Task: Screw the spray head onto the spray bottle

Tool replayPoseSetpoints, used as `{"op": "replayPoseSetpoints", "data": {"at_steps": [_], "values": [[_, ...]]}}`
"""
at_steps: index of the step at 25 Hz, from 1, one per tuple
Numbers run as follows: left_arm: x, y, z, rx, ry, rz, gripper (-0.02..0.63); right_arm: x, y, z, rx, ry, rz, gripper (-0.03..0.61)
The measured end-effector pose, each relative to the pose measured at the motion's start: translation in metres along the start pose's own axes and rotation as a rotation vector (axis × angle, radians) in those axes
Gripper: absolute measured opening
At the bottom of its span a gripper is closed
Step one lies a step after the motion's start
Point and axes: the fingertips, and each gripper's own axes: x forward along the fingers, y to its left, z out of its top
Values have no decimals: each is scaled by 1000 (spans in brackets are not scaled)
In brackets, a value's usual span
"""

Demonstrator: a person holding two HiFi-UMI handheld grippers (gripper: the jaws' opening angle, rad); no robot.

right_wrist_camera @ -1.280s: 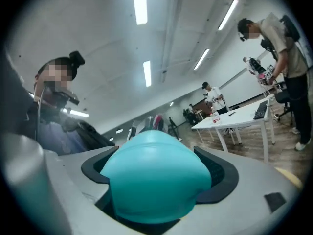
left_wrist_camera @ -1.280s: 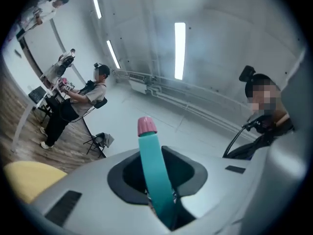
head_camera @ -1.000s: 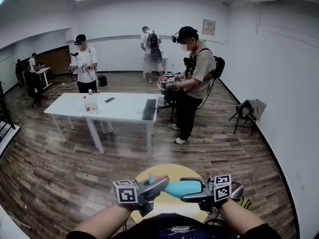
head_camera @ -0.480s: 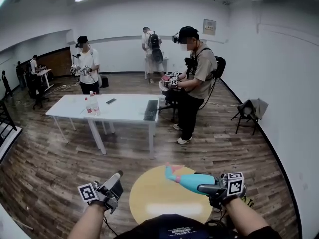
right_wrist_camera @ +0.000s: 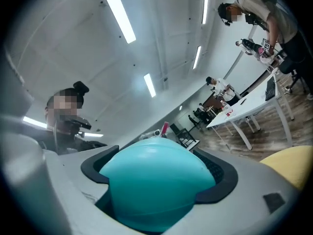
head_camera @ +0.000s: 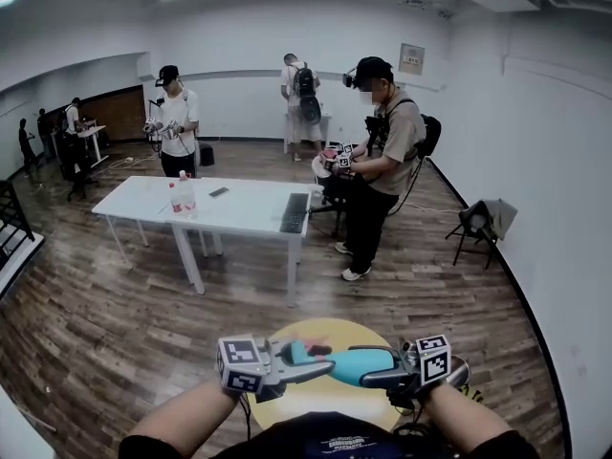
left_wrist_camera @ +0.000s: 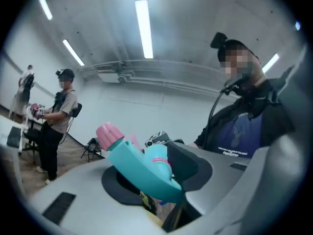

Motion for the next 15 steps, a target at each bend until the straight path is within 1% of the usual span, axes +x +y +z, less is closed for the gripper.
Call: {"op": "replayPoseSetpoints", "data": {"at_steps": [2, 3, 4, 5, 7, 9, 10, 11, 12, 13, 14, 15], "values": [[2, -8, -3, 94, 53, -35, 173, -1, 5, -6, -31, 37, 8, 488], [4, -9, -4, 117, 64, -43, 173, -2, 7, -7, -41, 50, 8, 488], [5, -10, -2, 114, 61, -43, 173, -2, 8, -7, -43, 55, 8, 488], [6, -9, 0, 80, 44, -42, 173, -3, 9, -6, -39, 52, 7, 488], [5, -5, 4, -34, -15, -32, 175, -3, 7, -2, -35, 31, 0, 486], [-3, 4, 5, -147, -79, 17, 181, -6, 2, 3, -34, -4, -16, 488], [-13, 11, 4, -211, -131, 54, 231, -11, -3, 7, -22, -36, -28, 489], [-30, 21, 2, -286, -203, 98, 281, -21, -8, 12, 1, -80, -45, 489], [-53, 33, -1, -370, -291, 151, 284, -33, -16, 17, 35, -130, -66, 489], [-82, 47, -5, -452, -383, 212, 302, -46, -23, 21, 74, -181, -86, 489], [-112, 60, -9, -521, -471, 276, 302, -59, -29, 24, 111, -225, -102, 489], [-138, 71, -13, -569, -542, 330, 302, -68, -35, 25, 142, -257, -113, 489]]}}
